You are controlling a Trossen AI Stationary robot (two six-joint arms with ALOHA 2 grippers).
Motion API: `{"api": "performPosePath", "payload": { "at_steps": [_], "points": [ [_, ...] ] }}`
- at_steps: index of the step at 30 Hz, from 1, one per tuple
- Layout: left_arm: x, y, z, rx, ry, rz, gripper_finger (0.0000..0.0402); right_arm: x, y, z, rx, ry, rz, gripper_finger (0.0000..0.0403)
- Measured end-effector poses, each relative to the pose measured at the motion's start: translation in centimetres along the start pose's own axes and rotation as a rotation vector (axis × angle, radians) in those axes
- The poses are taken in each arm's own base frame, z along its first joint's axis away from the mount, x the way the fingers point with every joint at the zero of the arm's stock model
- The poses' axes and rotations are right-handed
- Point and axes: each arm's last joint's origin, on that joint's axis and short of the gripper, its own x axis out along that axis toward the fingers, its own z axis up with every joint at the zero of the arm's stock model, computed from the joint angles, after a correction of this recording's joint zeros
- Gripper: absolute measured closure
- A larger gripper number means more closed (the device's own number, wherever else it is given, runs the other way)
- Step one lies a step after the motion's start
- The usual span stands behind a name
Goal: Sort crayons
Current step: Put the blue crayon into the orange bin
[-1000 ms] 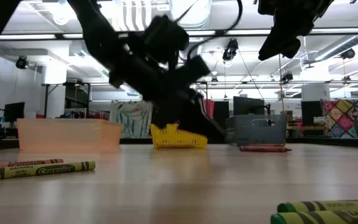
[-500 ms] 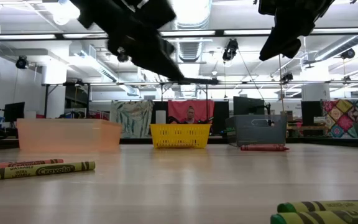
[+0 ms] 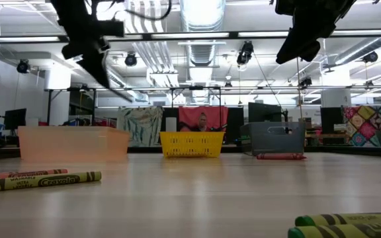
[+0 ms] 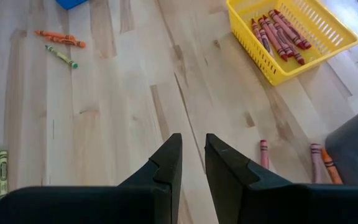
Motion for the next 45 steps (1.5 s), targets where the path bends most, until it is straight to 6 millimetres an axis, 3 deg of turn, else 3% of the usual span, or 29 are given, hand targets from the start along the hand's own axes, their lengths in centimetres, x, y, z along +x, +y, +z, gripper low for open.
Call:
{"api": "performPosePath", "payload": {
  "at_steps": [8, 20, 34, 45],
  "points": [
    [1.3, 3.8, -2.9, -0.208, 0.267, 0.07, 0.0402, 0.0, 0.0, 0.0, -0.002, 0.0, 0.0, 0.0344],
    [3.9, 7.8, -3.7, -0.307, 0.33, 0.018, 0.0402, 0.0, 0.0, 0.0, -0.012, 0.0, 0.0, 0.0344],
    [8.9, 7.3, -2.8, -0.271, 0.445, -0.037, 0.0401, 0.0, 0.0, 0.0, -0.013, 0.001, -0.001, 0.0344],
    [11.6, 7.4, -2.6, -0.245, 0.464, -0.041, 0.0392, 0.1, 0.0, -0.1, -0.016, 0.003, -0.001, 0.0345]
  ]
}}
